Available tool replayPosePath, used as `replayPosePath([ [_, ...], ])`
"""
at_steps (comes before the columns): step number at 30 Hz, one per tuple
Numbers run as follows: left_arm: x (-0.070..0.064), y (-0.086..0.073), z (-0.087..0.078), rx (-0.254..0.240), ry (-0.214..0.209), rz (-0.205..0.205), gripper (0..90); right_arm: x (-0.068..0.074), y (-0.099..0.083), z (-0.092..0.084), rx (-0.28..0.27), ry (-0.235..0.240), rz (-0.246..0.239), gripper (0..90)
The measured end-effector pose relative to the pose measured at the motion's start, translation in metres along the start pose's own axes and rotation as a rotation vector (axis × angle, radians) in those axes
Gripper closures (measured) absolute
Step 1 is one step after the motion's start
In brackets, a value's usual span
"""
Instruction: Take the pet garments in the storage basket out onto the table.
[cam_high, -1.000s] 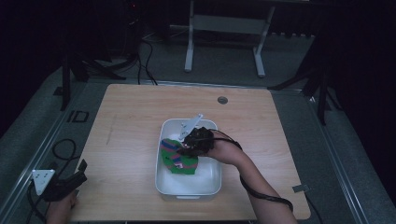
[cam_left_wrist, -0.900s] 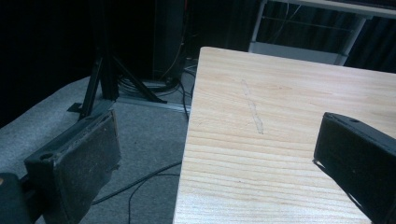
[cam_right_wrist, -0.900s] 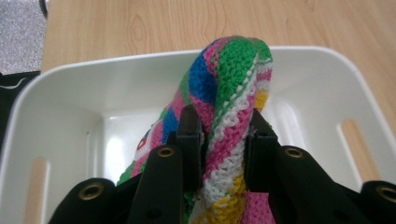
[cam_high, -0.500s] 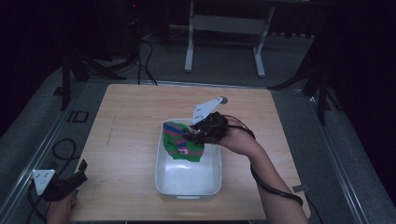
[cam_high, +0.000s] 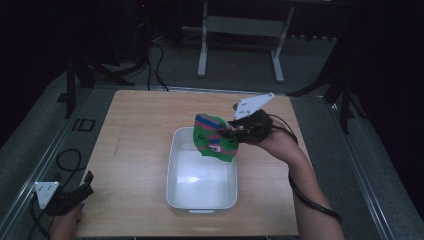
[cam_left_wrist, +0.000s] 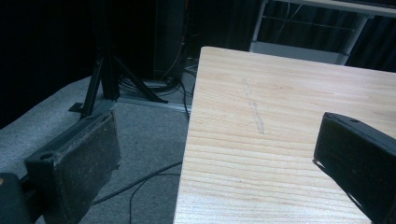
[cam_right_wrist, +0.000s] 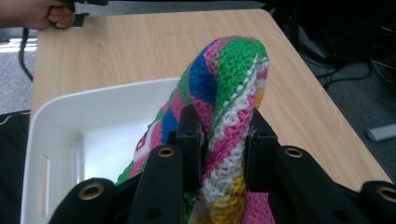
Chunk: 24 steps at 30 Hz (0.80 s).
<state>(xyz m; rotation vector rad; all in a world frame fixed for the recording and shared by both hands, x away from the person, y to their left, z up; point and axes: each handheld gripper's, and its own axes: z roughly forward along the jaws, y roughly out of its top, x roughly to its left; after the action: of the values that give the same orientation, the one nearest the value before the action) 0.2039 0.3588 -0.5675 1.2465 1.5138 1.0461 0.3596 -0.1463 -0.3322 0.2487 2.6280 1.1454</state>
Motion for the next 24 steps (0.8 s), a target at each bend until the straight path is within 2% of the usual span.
replayPosePath([
  [18, 0.0, 0.0, 0.0, -0.002, 0.003, 0.002, 0.9, -0.03, -0.065, -0.064, 0.017, -0.146, 0.134, 72.5],
  [24, -0.001, 0.0, 0.0, -0.002, 0.006, 0.009, 0.9, -0.036, -0.091, -0.074, 0.022, -0.173, 0.189, 72.5],
])
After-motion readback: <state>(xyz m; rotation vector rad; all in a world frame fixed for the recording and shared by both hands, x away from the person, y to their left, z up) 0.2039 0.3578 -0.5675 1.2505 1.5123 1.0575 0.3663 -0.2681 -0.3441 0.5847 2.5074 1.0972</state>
